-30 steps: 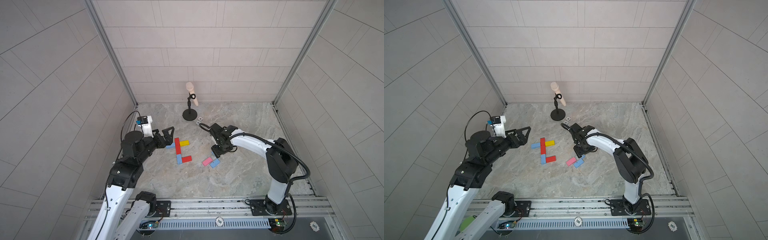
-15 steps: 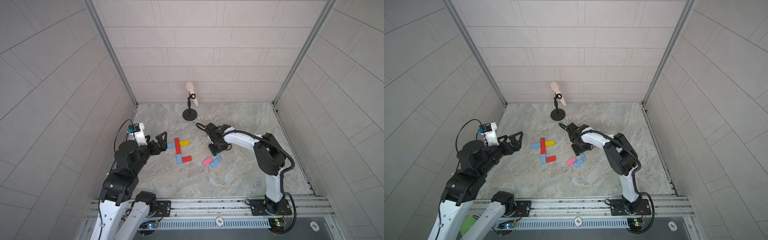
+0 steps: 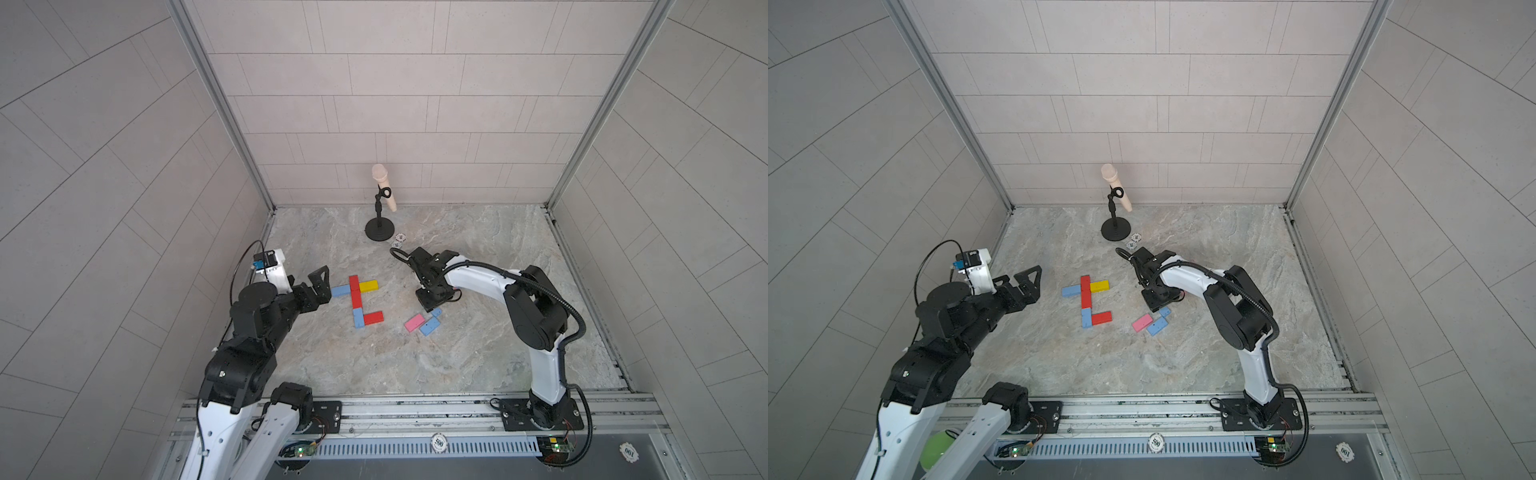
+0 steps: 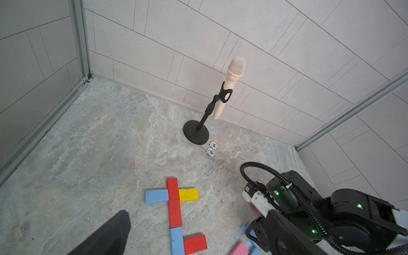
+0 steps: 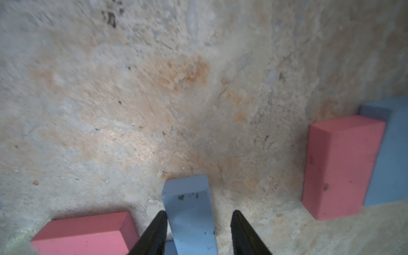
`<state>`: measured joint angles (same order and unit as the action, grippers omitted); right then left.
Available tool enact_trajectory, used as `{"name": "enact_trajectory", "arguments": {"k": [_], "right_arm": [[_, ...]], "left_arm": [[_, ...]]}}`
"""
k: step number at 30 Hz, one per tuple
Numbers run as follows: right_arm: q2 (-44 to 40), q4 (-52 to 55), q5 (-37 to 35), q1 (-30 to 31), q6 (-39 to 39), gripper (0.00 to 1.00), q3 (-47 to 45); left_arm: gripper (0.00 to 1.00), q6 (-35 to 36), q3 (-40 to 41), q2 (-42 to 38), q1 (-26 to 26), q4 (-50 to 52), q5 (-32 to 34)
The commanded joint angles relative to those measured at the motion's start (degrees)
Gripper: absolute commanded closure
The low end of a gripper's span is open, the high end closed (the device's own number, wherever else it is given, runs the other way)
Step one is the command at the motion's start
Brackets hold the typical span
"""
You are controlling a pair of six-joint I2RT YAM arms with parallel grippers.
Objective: Assemble the letter t with building blocks
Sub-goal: Pick up the building block from the center of the board.
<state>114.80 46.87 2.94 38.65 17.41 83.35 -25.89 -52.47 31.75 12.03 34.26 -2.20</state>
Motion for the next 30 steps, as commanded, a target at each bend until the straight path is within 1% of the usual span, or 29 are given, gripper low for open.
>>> {"name": "enact_trajectory", "arguments": {"k": [1, 9, 13, 17, 19, 21, 25, 30], "right_arm": [[1.08, 0.24, -1.04, 0.44, 0.89, 0.52, -0.12], [1.74, 0.15, -0.83, 0.63, 1.04, 0.57, -0.25], [1.92, -0.05, -0.74, 0.8, 1.44, 0.61, -0.56], [1.83, 0.02, -1.14, 0.8, 1.96, 0.69, -0.24], [1.97, 0.52, -1.09, 0.76, 2.01, 0.76, 0.43], [1.85, 1.02, -1.3, 0.8, 2.43, 0.79, 1.23], [1.48, 2.0, -1.8, 0.67, 4.63, 0.82, 3.26], [2.62, 3.86, -0.4, 0.21, 9.25, 0.82, 8.61]], "left_arm": [[0.0, 0.38, 0.52, -0.38, 0.1, 0.98, 1.49], [0.0, 0.51, 0.7, -0.59, 0.1, 1.64, 1.93], [0.0, 0.69, 0.7, -0.62, 0.1, 1.86, 2.15], [0.0, 0.84, 0.7, -0.63, 0.1, 2.04, 2.37], [0.0, 0.96, 0.7, -0.55, 0.1, 2.04, 2.37], [0.0, 0.94, 0.79, -0.39, 0.1, 2.04, 2.29], [0.0, 1.76, 1.01, -0.78, 0.1, 1.73, 2.46], [0.0, 2.77, 1.97, -2.03, 0.1, 0.46, 2.46]]}}
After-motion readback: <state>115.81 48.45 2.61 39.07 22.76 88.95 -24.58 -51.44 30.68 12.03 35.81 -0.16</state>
